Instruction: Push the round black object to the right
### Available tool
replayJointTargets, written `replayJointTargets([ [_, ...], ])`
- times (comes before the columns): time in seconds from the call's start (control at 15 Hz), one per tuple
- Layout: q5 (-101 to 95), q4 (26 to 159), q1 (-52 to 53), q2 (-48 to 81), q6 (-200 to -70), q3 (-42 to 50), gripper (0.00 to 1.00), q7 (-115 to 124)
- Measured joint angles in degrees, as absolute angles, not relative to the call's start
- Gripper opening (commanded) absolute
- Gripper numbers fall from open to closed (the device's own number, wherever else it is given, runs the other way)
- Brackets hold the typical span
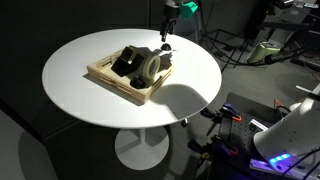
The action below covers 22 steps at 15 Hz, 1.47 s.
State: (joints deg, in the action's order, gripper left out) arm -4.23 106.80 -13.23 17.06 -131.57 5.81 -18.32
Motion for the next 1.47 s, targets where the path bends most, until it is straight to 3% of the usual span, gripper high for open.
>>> replayJointTargets([
  [0.33, -13.5, 116.5, -7.6, 4.1, -125.0, 7.5, 1.00, -1.5],
  [0.67, -2.2, 120.3, -5.2, -5.7, -114.0, 5.8, 1.00, -7.2],
  [1.07, 3.1, 121.5, -3.4, -10.6, -104.2, 4.9, 1.00, -9.4],
  [1.47, -3.2, 125.6, -3.0, -13.9, -105.6, 2.5, 1.00, -4.7],
])
